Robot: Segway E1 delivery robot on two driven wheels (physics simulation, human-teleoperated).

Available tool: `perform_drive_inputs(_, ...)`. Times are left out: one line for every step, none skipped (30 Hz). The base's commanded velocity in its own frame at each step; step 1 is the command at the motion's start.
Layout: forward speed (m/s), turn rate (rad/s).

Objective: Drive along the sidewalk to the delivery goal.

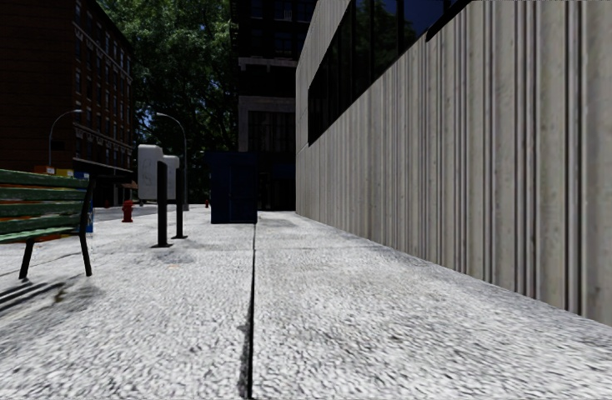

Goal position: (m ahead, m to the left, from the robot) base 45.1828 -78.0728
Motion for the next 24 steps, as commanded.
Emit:
perform_drive_inputs(1.55,0.27)
perform_drive_inputs(1.55,0.27)
perform_drive_inputs(1.55,0.34)
perform_drive_inputs(1.55,0.45)
perform_drive_inputs(1.55,0.48)
perform_drive_inputs(1.55,0.49)
perform_drive_inputs(1.55,0.47)
perform_drive_inputs(1.55,0.31)
perform_drive_inputs(1.55,0.21)
perform_drive_inputs(1.55,0.19)
perform_drive_inputs(1.55,0.21)
perform_drive_inputs(1.55,0.42)
perform_drive_inputs(1.55,1.20)
perform_drive_inputs(1.55,1.20)
perform_drive_inputs(1.55,0.73)
perform_drive_inputs(1.55,0.29)
perform_drive_inputs(1.55,0.19)
perform_drive_inputs(1.55,0.19)
perform_drive_inputs(1.55,0.16)
perform_drive_inputs(1.55,0.11)
perform_drive_inputs(1.55,0.09)
perform_drive_inputs(1.55,0.07)
perform_drive_inputs(1.55,0.03)
perform_drive_inputs(1.55,0.00)
